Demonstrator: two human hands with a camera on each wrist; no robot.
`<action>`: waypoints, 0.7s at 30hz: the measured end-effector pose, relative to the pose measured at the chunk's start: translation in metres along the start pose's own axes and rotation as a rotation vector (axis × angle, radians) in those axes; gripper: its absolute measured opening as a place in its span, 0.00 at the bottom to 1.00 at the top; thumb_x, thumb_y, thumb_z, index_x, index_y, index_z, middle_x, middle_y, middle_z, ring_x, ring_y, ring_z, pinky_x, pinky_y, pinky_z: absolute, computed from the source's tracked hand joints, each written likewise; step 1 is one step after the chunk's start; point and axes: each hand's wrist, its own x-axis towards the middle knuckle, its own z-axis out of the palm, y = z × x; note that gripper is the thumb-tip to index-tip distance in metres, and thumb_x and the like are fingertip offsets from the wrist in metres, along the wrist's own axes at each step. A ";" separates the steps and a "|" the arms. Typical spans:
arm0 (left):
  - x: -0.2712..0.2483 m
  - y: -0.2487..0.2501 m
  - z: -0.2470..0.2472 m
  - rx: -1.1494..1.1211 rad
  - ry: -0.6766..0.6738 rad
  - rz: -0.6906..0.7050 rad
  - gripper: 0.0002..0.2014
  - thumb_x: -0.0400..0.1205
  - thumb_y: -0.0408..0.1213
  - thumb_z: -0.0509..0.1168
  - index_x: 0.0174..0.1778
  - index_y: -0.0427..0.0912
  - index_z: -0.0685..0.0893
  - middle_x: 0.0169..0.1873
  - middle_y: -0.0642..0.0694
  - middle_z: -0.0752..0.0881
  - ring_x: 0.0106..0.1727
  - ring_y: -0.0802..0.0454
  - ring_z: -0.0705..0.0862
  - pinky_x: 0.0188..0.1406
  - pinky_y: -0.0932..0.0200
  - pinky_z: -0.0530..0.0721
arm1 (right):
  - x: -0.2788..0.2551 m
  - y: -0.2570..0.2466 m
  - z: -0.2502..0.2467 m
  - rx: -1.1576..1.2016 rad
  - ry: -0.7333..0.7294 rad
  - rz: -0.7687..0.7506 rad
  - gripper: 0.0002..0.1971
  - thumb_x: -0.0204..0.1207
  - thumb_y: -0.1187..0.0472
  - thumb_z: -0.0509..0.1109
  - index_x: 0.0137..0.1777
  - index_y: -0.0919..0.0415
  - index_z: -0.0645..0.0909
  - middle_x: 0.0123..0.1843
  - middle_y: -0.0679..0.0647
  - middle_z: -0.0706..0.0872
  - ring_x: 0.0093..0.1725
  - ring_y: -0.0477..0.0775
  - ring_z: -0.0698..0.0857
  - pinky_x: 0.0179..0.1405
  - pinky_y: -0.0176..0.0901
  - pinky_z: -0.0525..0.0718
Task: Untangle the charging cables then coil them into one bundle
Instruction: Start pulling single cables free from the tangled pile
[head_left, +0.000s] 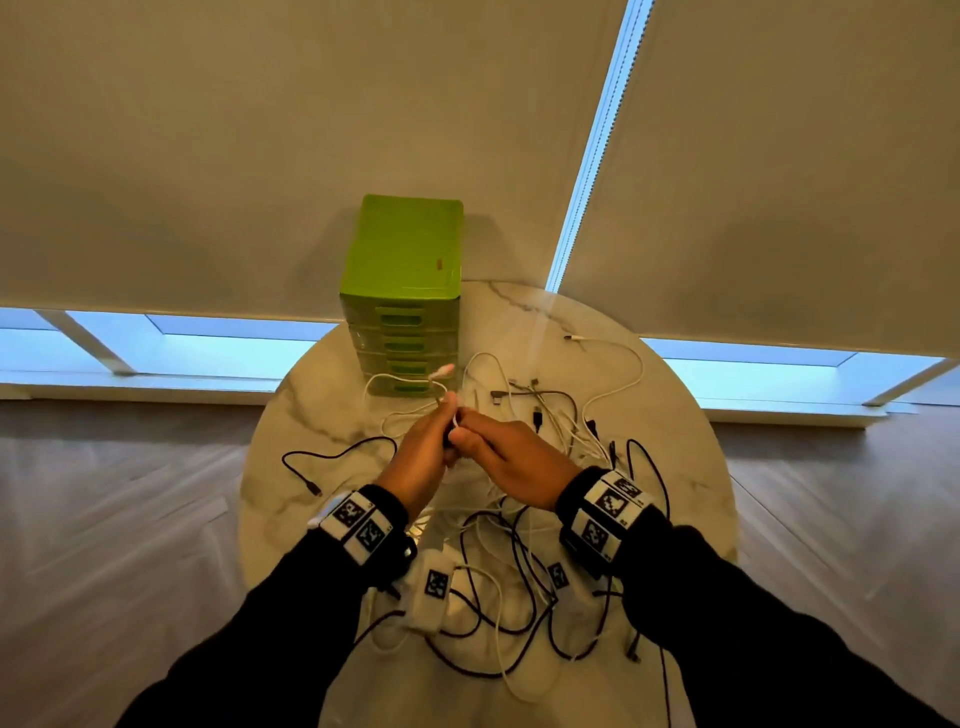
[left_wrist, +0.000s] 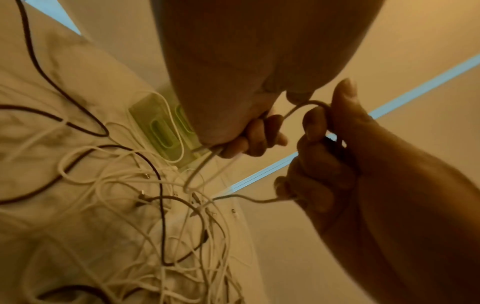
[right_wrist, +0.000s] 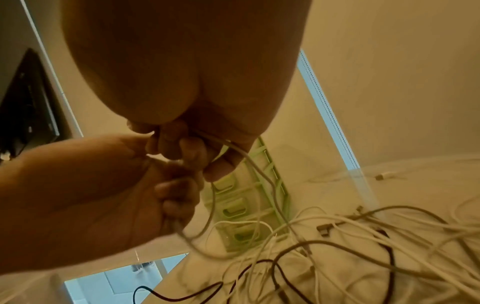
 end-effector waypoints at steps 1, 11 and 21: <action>0.001 0.004 0.002 -0.033 0.011 0.023 0.20 0.91 0.52 0.53 0.39 0.46 0.80 0.29 0.49 0.75 0.31 0.54 0.72 0.36 0.53 0.70 | -0.005 0.004 0.002 0.007 -0.007 0.010 0.14 0.90 0.45 0.52 0.53 0.46 0.78 0.49 0.43 0.88 0.49 0.44 0.87 0.52 0.46 0.83; 0.012 0.067 -0.023 0.005 0.367 0.277 0.11 0.93 0.48 0.51 0.53 0.52 0.77 0.43 0.53 0.79 0.45 0.59 0.78 0.45 0.65 0.78 | -0.076 0.078 -0.039 -0.231 0.005 0.390 0.17 0.90 0.43 0.50 0.46 0.47 0.75 0.38 0.49 0.81 0.39 0.53 0.81 0.46 0.49 0.79; -0.021 0.035 0.056 0.165 -0.035 0.259 0.14 0.92 0.50 0.52 0.57 0.46 0.78 0.38 0.53 0.76 0.40 0.57 0.74 0.46 0.59 0.74 | -0.123 0.036 -0.063 -0.444 0.153 0.341 0.19 0.75 0.61 0.70 0.65 0.48 0.84 0.65 0.51 0.86 0.68 0.56 0.81 0.69 0.50 0.74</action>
